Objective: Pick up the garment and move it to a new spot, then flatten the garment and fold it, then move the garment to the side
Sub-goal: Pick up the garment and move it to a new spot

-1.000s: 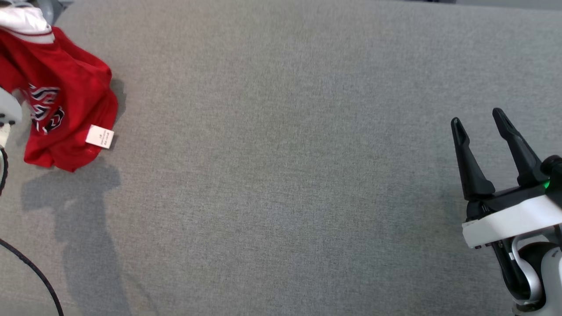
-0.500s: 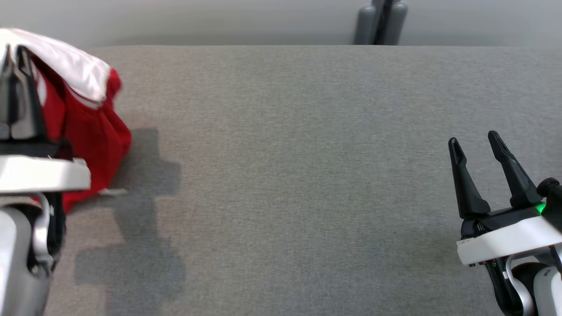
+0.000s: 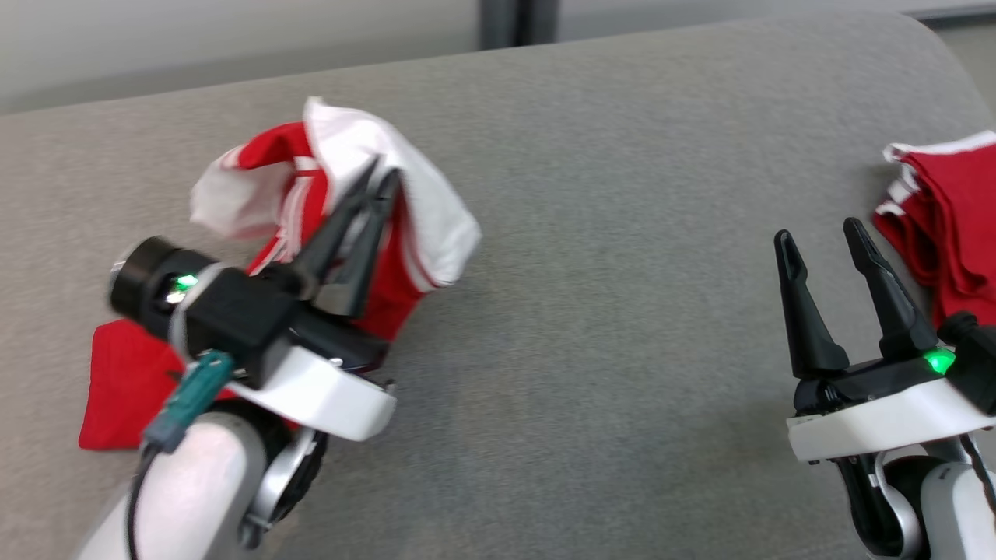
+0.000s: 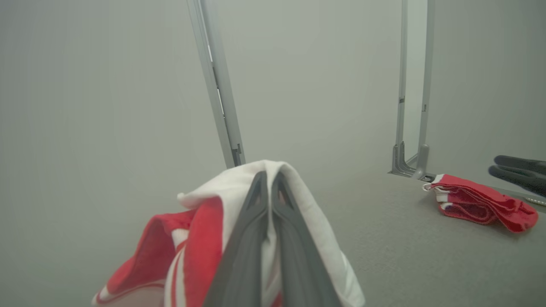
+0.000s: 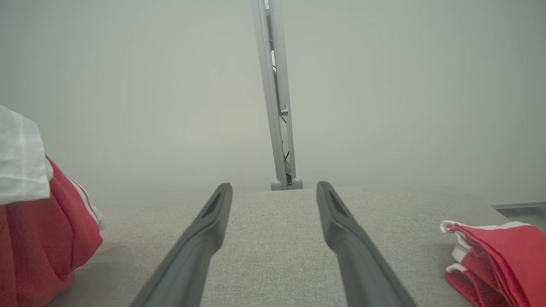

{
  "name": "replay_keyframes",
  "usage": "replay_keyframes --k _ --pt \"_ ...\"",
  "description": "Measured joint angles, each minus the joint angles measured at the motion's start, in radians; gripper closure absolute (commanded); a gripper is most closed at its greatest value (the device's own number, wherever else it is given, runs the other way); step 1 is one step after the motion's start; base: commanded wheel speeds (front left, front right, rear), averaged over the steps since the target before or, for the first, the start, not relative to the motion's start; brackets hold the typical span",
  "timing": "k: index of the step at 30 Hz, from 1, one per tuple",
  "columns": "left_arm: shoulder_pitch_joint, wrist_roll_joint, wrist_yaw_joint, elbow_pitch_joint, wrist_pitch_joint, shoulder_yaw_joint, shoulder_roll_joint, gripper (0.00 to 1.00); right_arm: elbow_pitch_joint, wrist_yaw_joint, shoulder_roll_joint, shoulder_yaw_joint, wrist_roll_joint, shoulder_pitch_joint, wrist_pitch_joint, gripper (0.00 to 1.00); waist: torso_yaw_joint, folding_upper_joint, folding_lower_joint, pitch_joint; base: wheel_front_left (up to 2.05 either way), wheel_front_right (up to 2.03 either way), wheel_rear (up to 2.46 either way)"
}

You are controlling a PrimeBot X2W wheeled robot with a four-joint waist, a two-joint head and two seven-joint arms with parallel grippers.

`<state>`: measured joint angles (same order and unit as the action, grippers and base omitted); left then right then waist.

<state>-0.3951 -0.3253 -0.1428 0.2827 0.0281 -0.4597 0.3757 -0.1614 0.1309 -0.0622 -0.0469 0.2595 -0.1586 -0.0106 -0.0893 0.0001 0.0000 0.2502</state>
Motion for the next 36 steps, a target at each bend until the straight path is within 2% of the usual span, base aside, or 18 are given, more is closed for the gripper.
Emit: replay_keyframes --k 7,12,17,18,19,23,27,36 --pt "-0.119 0.012 0.096 -0.178 0.026 -0.131 -0.082 1.0 0.049 0.0 0.009 -0.03 0.044 -0.013 -0.06 0.0 -0.15 0.0 -0.0001 0.049 0.0 0.0 0.0" --pt "-0.168 0.009 0.142 -0.335 0.023 -0.174 -0.115 1.0 0.098 0.0 0.011 -0.056 0.087 -0.016 -0.11 0.0 -0.25 0.0 0.0 0.092 0.0 0.0 0.0" --pt "-0.191 -0.024 0.185 -0.473 0.004 -0.191 -0.147 1.0 0.146 0.0 0.011 -0.063 0.113 -0.018 -0.151 0.0 -0.311 0.0 0.0 0.137 0.0 0.0 0.0" --pt "-0.193 -0.03 0.191 -0.49 -0.004 -0.191 -0.149 0.53 0.153 0.0 0.011 -0.063 0.114 -0.021 -0.157 0.0 -0.317 0.0 0.0 0.143 0.0 0.0 0.0" --pt "-0.195 -0.037 0.195 -0.504 -0.015 -0.191 -0.153 0.0 0.16 0.0 0.011 -0.061 0.115 -0.023 -0.159 0.0 -0.32 -0.0001 0.0 0.147 0.0 0.0 0.0" --pt "-0.197 -0.058 0.211 -0.513 -0.066 -0.192 -0.173 0.0 0.18 0.0 0.012 -0.051 0.113 -0.028 -0.166 0.0 -0.302 0.0 0.0 0.138 0.0 0.0 0.0" --pt "-0.17 -0.086 0.208 -0.472 -0.127 -0.171 -0.175 0.0 0.182 0.0 0.012 -0.039 0.097 -0.033 -0.158 0.0 -0.263 0.0 0.0 0.113 0.0 0.0 0.0" --pt "-0.064 -0.125 0.105 -0.394 -0.244 -0.022 -0.109 0.0 0.145 0.0 0.013 0.007 0.041 -0.029 -0.109 0.0 -0.137 0.0 0.0 0.052 0.0 0.0 0.0"
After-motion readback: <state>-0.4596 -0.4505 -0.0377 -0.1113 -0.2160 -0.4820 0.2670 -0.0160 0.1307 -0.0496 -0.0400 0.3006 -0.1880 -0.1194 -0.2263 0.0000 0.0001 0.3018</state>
